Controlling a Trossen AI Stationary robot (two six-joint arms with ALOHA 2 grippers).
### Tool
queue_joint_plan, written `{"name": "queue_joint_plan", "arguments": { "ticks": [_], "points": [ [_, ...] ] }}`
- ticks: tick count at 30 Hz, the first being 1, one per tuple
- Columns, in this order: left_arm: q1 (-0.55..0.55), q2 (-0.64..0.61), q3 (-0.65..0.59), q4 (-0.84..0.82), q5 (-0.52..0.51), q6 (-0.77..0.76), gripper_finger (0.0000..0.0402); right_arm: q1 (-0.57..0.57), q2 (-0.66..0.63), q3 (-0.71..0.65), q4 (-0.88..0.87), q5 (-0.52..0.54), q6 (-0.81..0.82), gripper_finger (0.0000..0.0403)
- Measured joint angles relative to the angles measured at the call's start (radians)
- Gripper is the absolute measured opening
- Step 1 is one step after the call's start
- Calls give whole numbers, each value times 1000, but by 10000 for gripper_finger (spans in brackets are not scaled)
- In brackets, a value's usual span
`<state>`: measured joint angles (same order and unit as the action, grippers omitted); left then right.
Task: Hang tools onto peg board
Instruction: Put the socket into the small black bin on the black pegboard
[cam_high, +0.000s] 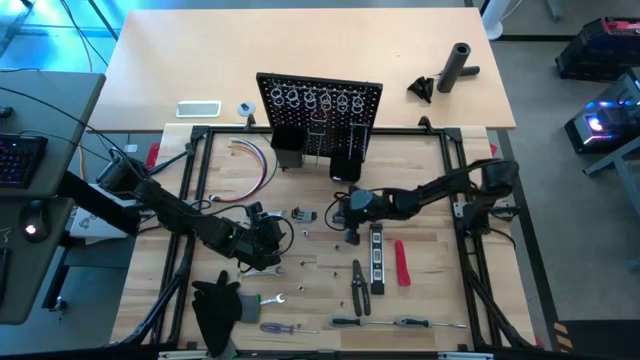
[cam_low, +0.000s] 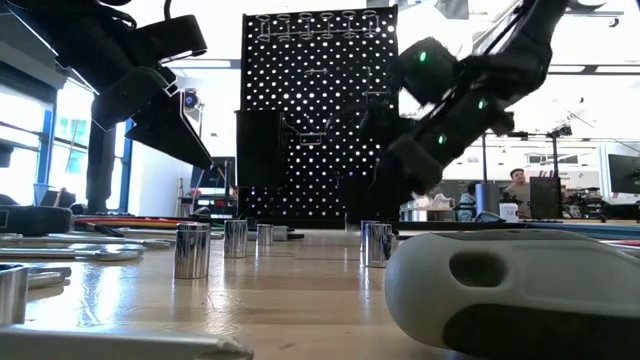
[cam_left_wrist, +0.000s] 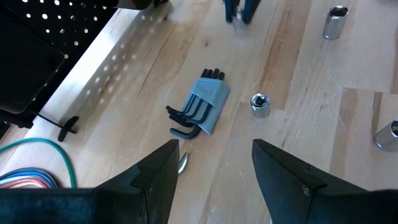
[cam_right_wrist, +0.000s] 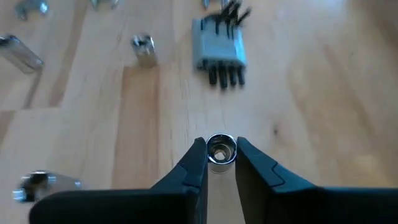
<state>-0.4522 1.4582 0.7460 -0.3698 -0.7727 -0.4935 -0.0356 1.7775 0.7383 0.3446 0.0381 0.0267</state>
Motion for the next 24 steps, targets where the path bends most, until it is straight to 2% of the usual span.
{"name": "queue_joint_plan", "arguments": {
  "ticks": [6,14,24],
  "points": [
    [0,0,0,-1,-1,7,197,22,-159,0,-76,127,-70,44],
    [1,0,0,1,-8,7,197,8,-338,1,-136,378,-228,44],
    [8,0,0,48,-8,10,197,-169,-289,1,-145,323,-245,44]
  ]
}}
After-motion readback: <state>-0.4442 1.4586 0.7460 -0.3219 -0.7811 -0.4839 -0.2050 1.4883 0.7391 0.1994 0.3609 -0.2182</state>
